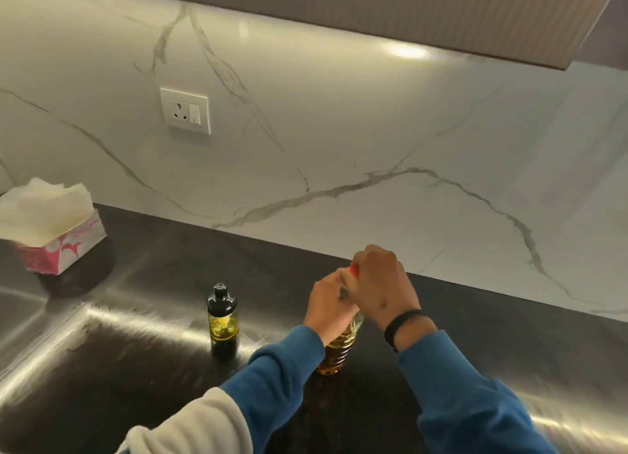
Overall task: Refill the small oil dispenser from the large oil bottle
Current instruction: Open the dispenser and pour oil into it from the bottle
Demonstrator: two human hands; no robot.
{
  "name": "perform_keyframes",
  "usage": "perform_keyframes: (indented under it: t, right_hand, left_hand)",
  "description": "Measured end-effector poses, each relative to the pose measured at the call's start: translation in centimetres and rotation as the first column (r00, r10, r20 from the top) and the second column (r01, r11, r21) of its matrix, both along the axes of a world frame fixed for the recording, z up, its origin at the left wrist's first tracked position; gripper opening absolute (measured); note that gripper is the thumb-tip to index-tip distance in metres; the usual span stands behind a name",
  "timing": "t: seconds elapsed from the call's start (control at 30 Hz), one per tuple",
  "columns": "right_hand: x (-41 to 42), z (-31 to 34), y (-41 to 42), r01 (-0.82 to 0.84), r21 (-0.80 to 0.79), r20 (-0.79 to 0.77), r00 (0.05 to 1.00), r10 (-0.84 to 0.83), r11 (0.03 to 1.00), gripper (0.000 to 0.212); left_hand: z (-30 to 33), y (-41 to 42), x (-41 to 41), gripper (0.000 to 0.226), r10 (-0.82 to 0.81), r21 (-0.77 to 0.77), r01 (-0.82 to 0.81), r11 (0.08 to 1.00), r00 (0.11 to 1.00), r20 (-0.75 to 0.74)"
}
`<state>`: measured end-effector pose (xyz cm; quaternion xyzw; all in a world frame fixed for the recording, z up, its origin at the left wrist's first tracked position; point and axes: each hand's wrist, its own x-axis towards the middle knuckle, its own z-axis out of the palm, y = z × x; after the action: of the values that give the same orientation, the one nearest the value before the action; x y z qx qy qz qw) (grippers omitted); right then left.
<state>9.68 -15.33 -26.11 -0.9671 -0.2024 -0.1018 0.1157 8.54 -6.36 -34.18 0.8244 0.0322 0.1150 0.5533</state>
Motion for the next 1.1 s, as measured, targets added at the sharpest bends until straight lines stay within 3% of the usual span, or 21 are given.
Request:
perform_keyframes:
  t: [0.23,0.33,0.47,0.53,0.7,0.97,1.1]
  right_hand:
    - [0.6,0.5,-0.3,-0.052,-0.013,-0.039,0.998,0.052,0.999,0.018]
    - [0.7,1.6,-0.4,-0.149,-0.042,-0.122,0.982,0.143,0.988,0.014]
    - [0.4,4.0,-0.6,-0.258,-0.034,-0.295,0.926,0.237,0.966,0.036]
    - [0.3,4.4,-0.7,-0.191,-0.012,-0.267,0.946,0.181,0.981,0.051]
    - [1.2,2.9,-0.1,0.004,-0.092,-0.157,0.987,-0.018,0.996,0.041]
    - [1.3,2.8,-0.3,-0.097,-0.025,-0.142,0.986,0.093,0.995,0.022]
    - [1.1,3.7,-1.6,-0.112,0.133,-0.117,0.985,0.128,0.985,0.02]
  left_hand:
    - [-0.3,0.8,0.8,0.059,-0.168,-0.116,0.174,0.978,0.984,0.053]
    - [-0.7,1.2,0.9,0.043,-0.188,-0.117,0.197,0.973,0.978,0.086]
    - [-0.8,1.1,0.5,0.024,-0.182,-0.151,0.196,0.969,0.978,0.103]
    - [-0.6,1.0,0.4,0.019,-0.192,-0.174,0.208,0.962,0.976,0.105]
    - [-0.6,0.9,0.5,0.024,-0.17,-0.172,0.18,0.969,0.983,0.069]
    - [-0.3,0.8,0.5,0.026,-0.168,-0.102,0.177,0.979,0.982,0.087]
    - [0.7,1.2,0.2,0.018,-0.142,0.083,0.137,0.987,0.988,0.058]
